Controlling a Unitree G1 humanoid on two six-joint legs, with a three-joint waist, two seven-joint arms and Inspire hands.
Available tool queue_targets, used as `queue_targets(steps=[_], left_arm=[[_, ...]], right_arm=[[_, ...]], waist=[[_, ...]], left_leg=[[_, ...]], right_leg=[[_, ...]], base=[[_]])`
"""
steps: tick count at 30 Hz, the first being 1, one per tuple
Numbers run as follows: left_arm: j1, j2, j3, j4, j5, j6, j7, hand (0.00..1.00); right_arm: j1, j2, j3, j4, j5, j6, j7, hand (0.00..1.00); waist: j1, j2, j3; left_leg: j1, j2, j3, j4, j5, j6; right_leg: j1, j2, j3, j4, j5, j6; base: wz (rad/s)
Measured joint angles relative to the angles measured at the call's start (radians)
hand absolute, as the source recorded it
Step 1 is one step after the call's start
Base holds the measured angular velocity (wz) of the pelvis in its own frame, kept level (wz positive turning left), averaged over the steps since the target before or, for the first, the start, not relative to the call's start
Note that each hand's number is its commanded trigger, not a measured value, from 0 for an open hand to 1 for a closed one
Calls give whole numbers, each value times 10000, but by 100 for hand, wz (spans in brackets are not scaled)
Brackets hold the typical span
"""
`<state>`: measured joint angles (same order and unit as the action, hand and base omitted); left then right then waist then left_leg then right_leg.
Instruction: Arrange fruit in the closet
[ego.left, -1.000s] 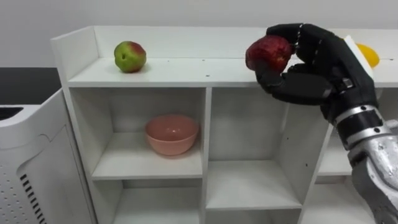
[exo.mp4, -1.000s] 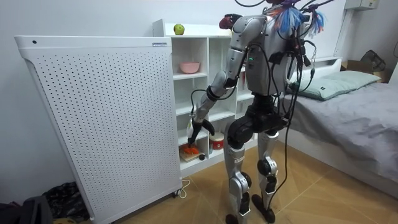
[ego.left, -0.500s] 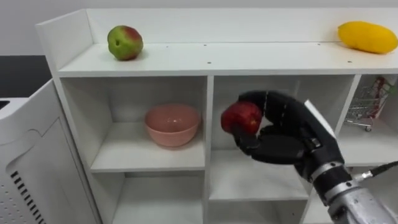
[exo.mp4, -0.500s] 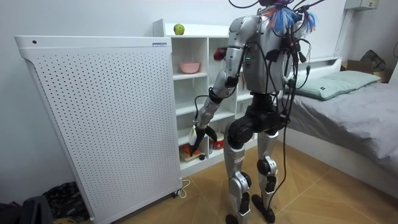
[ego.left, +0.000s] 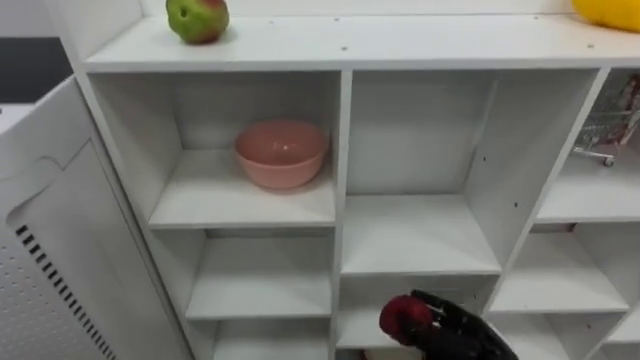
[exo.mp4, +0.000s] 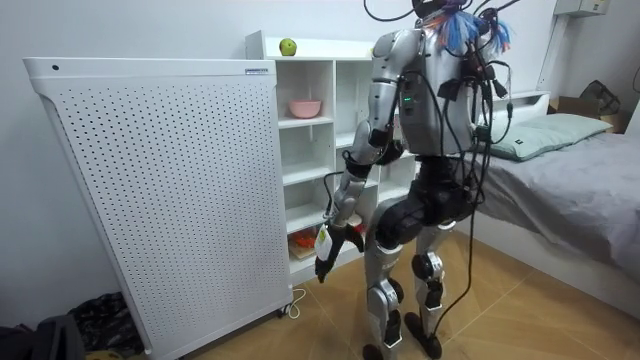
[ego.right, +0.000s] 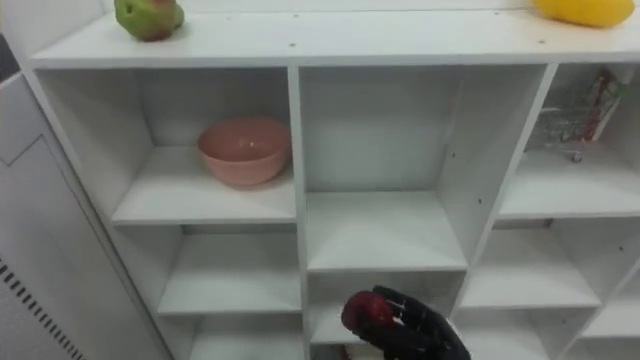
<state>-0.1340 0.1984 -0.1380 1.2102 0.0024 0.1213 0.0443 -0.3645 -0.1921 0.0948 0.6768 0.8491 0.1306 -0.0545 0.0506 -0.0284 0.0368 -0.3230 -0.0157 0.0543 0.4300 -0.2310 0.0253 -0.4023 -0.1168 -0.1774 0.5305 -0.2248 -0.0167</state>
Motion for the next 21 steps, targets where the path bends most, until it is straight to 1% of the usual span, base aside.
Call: queue_targets(steps=[1,2,3,4,5,7,8,10,12,13,14,15,17,20,21], left_arm=[[-156,-25,-69,7,-108,3,114,0],[-159,-40,-82,18,-108,3,171,0],[-202,-61,-127,32,-120,5,272,0],[-226,-109,-218,22,-119,30,392,0],[-224,-151,-220,22,-120,41,421,0],[-261,-170,-234,-4,-400,51,660,0],[-270,-179,-236,-6,-497,72,713,0],[-260,-280,-276,-17,-749,204,836,0],[-269,-304,-477,-55,-1016,297,936,0],[-285,-307,-558,-141,-1174,304,1081,0],[-321,-308,-631,-150,-1277,299,1143,0],[-338,-325,-651,-141,-1301,301,1243,0],[-403,-333,-649,-122,-1290,247,1392,0],[-451,-305,-661,-126,-1257,154,1645,0],[-463,-265,-753,-123,-1260,155,1787,0]], right_arm=[[-124,-2,-4,229,555,-2,-18,100],[-158,-7,-11,252,815,-2,-60,100],[-300,-14,-23,314,1549,-19,-146,100],[-644,-13,-57,674,2415,-57,-184,100],[-843,-14,-107,878,2772,-73,-207,100],[-1389,-32,-436,1355,4156,-118,-323,100],[-1489,-44,-488,1379,4430,-134,-347,100],[-1698,-55,-607,1381,5433,-350,-361,100],[-1826,-60,-747,1613,6006,-429,-372,100],[-2039,-90,-873,1844,6339,-461,-455,100],[-2130,-102,-931,1890,6486,-503,-493,100],[-2379,-104,-1112,2068,6663,-563,-546,100],[-2732,-143,-1342,2455,6819,-686,-642,100],[-3129,-447,-1593,2715,6844,-826,-793,100],[-3260,-584,-1605,2715,6955,-958,-897,100]], waist=[[29,1,42],[35,-1,54],[98,-43,90],[102,-60,101],[102,-62,104],[241,-55,113],[303,-59,115],[388,-37,126],[386,-39,126],[402,-50,133],[411,-51,135],[413,-52,146],[428,-67,155],[536,-69,164],[633,-73,166]], left_leg=[[-372,-30,-5,271,-23,21],[-558,-47,-19,392,-48,16],[-960,-119,-22,592,-82,15],[-1368,-155,-21,776,-62,-4],[-1544,-162,-17,844,-33,-13],[-2208,-153,1,1203,15,-31],[-2357,-150,-1,1266,23,-45],[-2832,-129,-63,1440,65,-101],[-3074,-136,-167,1462,117,-166],[-3325,-135,-183,1578,131,-159],[-3482,-134,-183,1635,144,-143],[-3766,-132,-188,1756,151,-152],[-4134,-129,-192,1929,153,-158],[-4579,-115,-188,2116,140,-177],[-4803,-91,-189,2261,127,-190]], right_leg=[[-375,-44,55,242,-40,-16],[-562,-53,100,363,-82,-13],[-1004,-114,138,640,-102,-41],[-1418,-183,129,860,-101,-61],[-1605,-205,127,936,-80,-79],[-2203,-202,122,1192,-23,-159],[-2357,-197,125,1253,-21,-161],[-2766,-198,62,1352,-8,-177],[-2951,-206,-44,1368,14,-218],[-3191,-215,-49,1485,33,-295],[-3332,-232,-56,1538,34,-311],[-3618,-251,-55,1650,74,-394],[-3974,-288,-51,1824,58,-460],[-4402,-368,-167,1988,19,-531],[-4582,-382,-187,2079,1,-559]], base=[[5],[6],[7],[7],[12],[9],[4],[6],[16],[15],[7],[3],[4],[3],[5]])
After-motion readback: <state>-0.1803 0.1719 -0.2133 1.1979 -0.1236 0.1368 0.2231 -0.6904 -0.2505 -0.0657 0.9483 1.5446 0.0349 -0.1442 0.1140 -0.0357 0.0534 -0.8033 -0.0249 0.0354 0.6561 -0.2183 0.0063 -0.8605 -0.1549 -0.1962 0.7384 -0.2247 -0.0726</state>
